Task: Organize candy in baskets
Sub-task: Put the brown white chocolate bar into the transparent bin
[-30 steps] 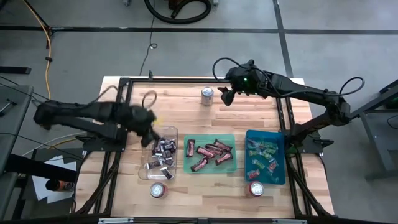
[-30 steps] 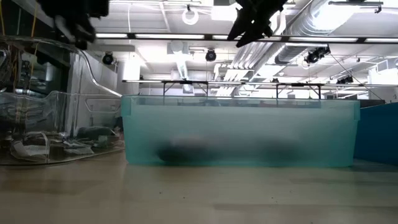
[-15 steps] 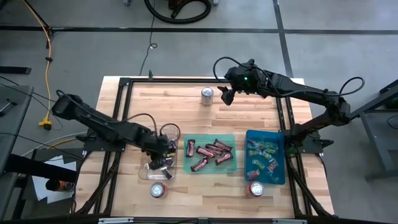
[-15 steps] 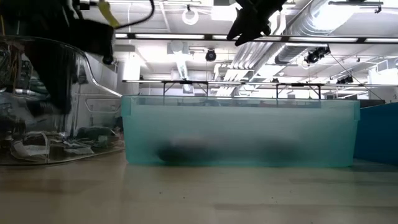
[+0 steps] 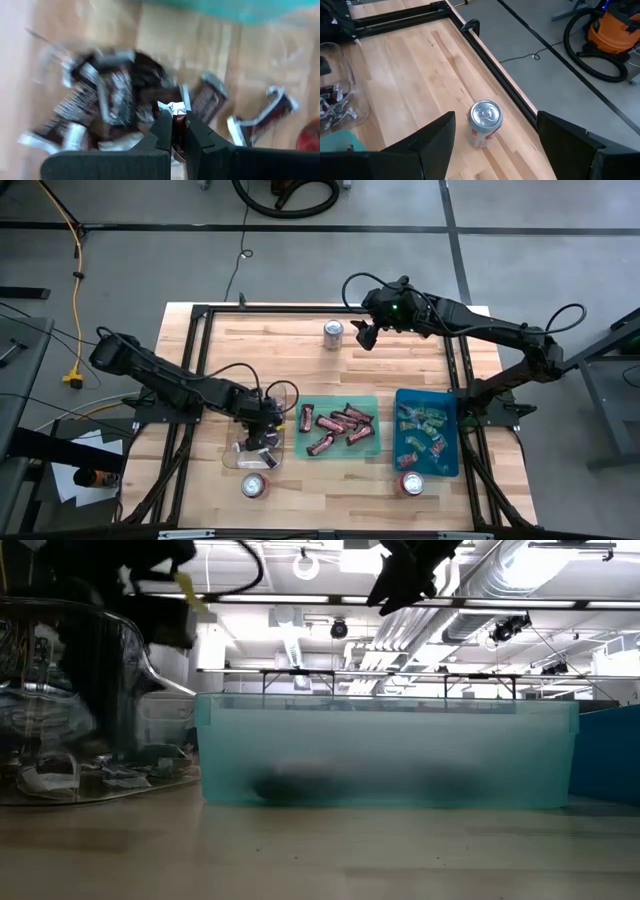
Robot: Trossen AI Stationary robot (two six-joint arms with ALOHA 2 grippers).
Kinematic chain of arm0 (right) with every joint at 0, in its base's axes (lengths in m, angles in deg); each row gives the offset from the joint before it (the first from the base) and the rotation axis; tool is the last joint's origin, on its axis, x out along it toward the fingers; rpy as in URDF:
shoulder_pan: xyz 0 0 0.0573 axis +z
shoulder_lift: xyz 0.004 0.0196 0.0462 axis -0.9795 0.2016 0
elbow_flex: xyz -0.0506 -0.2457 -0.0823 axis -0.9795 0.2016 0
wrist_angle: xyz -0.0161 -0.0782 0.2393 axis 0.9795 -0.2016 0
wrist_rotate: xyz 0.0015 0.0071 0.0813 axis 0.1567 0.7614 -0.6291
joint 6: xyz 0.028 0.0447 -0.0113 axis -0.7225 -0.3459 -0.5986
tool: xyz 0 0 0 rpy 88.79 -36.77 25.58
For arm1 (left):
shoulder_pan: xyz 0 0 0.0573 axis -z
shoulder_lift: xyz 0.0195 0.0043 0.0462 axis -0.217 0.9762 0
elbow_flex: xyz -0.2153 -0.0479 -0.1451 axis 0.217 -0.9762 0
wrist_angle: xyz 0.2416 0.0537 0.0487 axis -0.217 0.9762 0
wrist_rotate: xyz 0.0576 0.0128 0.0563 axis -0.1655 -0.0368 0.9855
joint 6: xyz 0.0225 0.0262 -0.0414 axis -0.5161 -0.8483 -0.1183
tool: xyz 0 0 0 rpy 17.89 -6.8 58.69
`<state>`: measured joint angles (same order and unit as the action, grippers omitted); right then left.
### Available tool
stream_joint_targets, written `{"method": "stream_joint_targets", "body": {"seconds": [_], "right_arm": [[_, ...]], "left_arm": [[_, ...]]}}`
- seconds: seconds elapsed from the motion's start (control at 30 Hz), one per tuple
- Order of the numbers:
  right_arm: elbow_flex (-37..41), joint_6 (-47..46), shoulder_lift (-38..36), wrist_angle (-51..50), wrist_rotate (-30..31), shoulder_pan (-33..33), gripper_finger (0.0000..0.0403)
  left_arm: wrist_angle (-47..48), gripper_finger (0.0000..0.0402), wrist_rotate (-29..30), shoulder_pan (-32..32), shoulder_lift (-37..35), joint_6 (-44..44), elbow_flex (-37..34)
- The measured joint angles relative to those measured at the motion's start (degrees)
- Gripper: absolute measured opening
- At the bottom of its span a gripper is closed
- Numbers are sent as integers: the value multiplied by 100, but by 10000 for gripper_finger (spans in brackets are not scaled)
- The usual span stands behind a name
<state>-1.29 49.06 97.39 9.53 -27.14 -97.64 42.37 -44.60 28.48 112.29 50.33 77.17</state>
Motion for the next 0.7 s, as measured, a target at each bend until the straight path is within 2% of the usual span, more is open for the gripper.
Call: {"method": "stream_joint_targets", "body": {"seconds": [0.1,0.27,0.47,0.53,0.6,0.7], "right_arm": [[0,0,0,-4,-98,0,273],[0,0,0,-17,-112,0,273],[0,0,0,-17,-112,0,273],[0,-2,0,-17,-114,0,273],[0,-25,0,-17,-114,0,273],[0,-139,0,-17,-116,0,273]], "left_arm": [[-262,0,-272,-17,4,0,-290],[-611,0,-183,-17,-1,-295,-571],[-361,0,1152,-20,-22,-823,-585],[-274,0,1329,-20,-22,-881,-586],[-185,0,1207,-20,-23,-905,-586],[-253,0,354,-23,-24,-806,-587]]}}
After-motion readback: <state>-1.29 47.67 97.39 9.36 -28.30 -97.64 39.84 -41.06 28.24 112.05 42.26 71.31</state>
